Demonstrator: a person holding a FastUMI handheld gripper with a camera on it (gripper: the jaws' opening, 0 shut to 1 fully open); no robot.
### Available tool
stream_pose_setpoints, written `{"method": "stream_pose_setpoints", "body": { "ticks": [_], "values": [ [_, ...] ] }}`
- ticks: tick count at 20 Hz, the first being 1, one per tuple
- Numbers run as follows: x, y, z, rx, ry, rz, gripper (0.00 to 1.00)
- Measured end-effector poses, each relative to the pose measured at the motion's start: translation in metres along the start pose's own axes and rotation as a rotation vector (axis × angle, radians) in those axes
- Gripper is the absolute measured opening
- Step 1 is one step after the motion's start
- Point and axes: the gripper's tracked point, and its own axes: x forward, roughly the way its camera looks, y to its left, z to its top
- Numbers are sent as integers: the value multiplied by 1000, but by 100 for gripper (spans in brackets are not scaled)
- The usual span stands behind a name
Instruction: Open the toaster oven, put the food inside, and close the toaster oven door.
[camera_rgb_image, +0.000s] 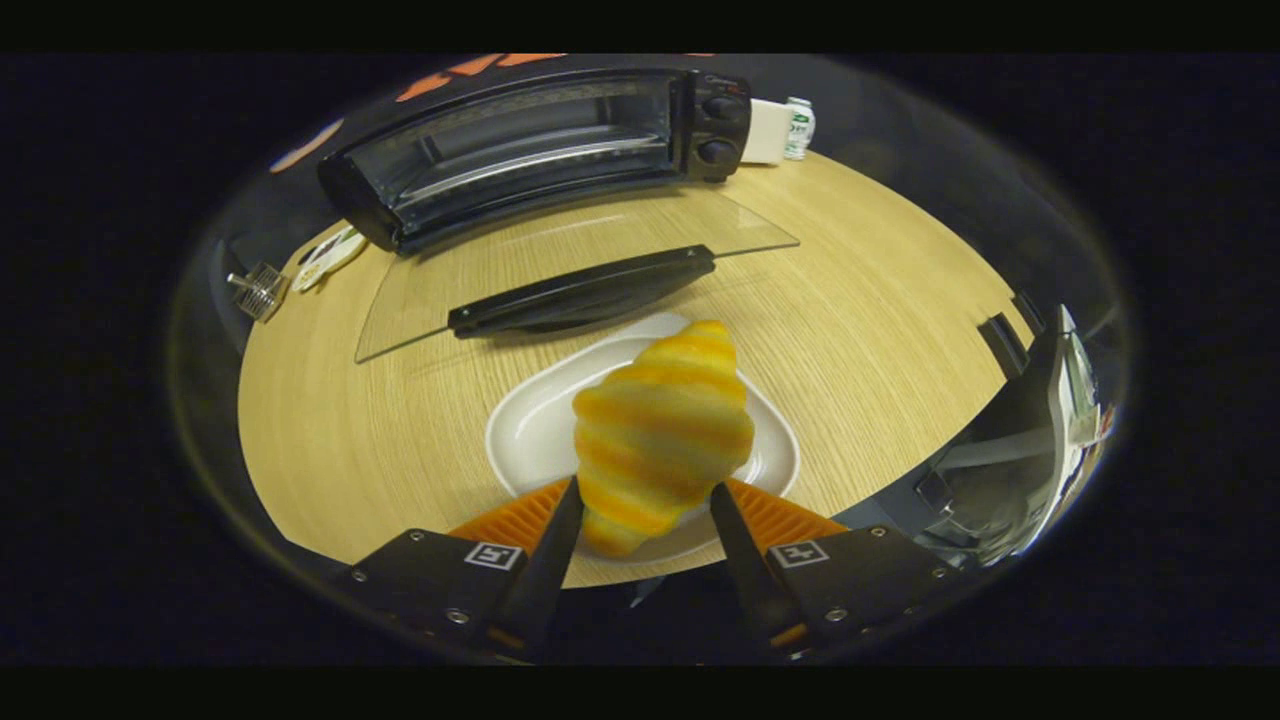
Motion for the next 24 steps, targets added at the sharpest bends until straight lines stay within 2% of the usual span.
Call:
{"method": "stream_pose_setpoints", "body": {
  "ticks": [3,4,6,8,10,16,24],
  "values": [
    [0,2,1,14,-11,39,62],
    [-2,4,2,30,-19,72,57],
    [-10,6,4,59,-39,142,52],
    [-24,6,10,70,-70,217,52],
    [-41,11,25,83,-127,329,52],
    [-66,10,75,87,-250,546,52],
    [-62,52,174,109,-367,733,51]
  ]
}}
